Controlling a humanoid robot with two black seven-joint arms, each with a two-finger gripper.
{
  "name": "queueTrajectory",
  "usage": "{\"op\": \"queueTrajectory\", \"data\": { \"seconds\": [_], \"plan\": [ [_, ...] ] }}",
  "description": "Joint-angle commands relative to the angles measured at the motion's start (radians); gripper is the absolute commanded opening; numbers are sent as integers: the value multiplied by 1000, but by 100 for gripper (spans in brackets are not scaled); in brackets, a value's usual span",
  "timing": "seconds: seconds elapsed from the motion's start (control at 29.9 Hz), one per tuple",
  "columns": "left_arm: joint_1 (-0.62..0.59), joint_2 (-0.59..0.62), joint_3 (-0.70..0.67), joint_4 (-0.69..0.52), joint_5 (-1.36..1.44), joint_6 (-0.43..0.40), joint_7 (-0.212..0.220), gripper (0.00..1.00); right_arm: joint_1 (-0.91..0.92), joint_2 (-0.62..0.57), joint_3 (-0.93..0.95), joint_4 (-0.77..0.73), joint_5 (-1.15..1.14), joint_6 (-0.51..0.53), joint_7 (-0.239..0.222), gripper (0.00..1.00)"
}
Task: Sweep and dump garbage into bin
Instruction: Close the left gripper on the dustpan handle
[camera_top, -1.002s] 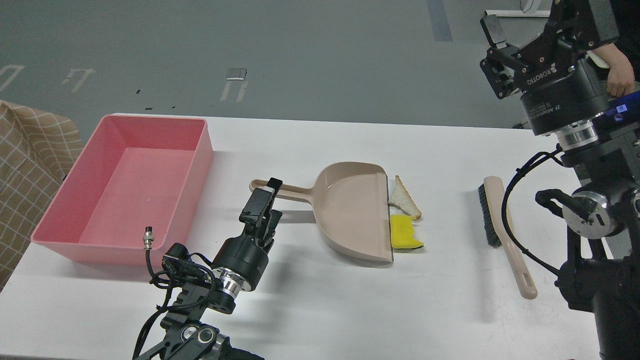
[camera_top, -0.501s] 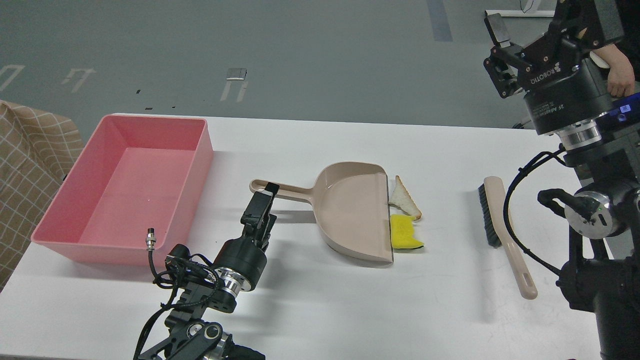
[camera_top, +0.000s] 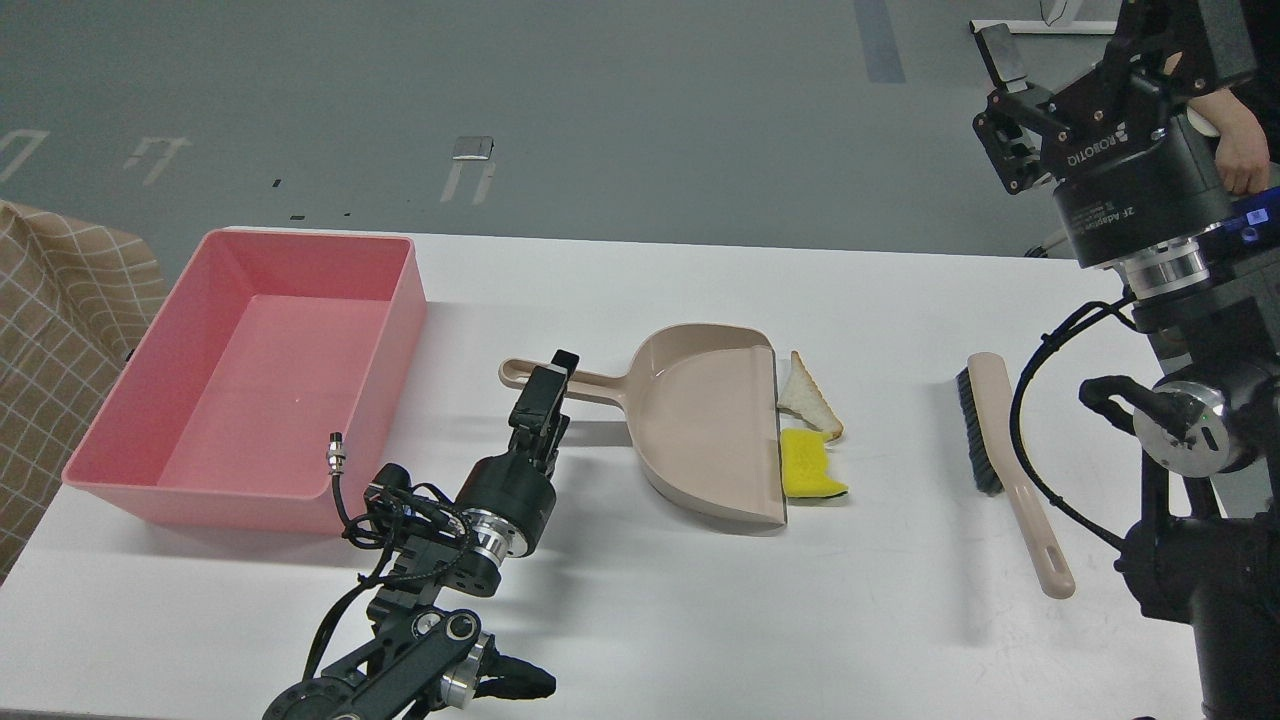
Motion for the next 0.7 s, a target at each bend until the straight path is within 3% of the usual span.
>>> {"op": "queueTrajectory", "data": {
  "seconds": [0.0,0.67],
  "plan": [
    [-18,-2,22,22,1,23,0,99,1,0,3,0,1,-1,0,100],
    [-112,9,26,108,-21,28,0,99,0,-2,15,3,2,-3,0,100]
  ]
}}
